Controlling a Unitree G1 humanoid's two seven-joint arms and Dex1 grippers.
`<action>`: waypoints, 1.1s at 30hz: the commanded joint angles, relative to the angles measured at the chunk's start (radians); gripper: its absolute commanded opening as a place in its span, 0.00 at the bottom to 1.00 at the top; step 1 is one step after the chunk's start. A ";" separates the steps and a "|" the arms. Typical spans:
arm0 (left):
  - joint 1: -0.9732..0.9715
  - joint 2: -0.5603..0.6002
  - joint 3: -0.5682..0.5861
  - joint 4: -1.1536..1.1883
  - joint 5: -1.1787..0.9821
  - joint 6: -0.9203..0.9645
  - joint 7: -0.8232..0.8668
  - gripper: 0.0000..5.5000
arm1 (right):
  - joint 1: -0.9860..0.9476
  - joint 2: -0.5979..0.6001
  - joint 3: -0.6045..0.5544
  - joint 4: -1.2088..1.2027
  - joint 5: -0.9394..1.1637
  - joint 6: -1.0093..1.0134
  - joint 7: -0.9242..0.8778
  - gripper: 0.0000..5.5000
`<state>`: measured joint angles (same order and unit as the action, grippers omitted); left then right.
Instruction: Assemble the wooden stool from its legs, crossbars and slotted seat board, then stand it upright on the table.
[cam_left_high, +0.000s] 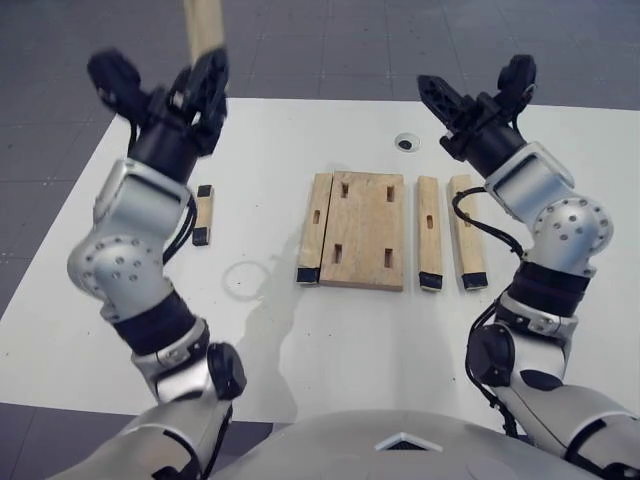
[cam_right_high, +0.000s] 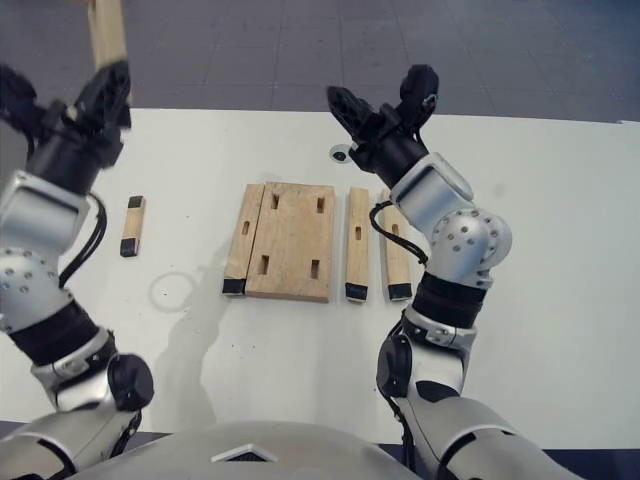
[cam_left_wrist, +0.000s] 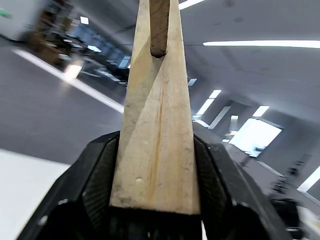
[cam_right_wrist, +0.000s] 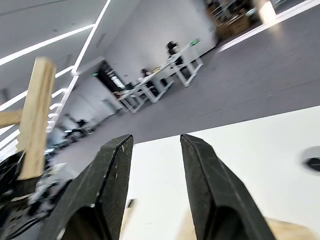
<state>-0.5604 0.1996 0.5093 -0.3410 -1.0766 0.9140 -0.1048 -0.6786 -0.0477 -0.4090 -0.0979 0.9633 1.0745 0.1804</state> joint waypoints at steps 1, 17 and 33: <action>-0.071 0.009 -0.064 0.081 -0.292 0.128 -0.094 0.37 | -0.197 -0.070 -0.017 0.071 0.313 0.179 0.149 0.43; -0.043 0.101 -0.212 0.118 -0.482 0.127 -0.134 0.37 | -0.231 -0.194 0.146 0.151 0.312 0.153 0.225 0.73; 0.078 0.303 -0.285 0.169 -0.500 0.248 -0.395 0.37 | -0.272 -0.305 0.202 0.265 0.281 0.226 0.527 0.63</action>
<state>-0.4911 0.4824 0.2397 -0.1786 -1.5929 1.1455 -0.4572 -0.9290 -0.3312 -0.2148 0.1758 1.2322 1.2732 0.6695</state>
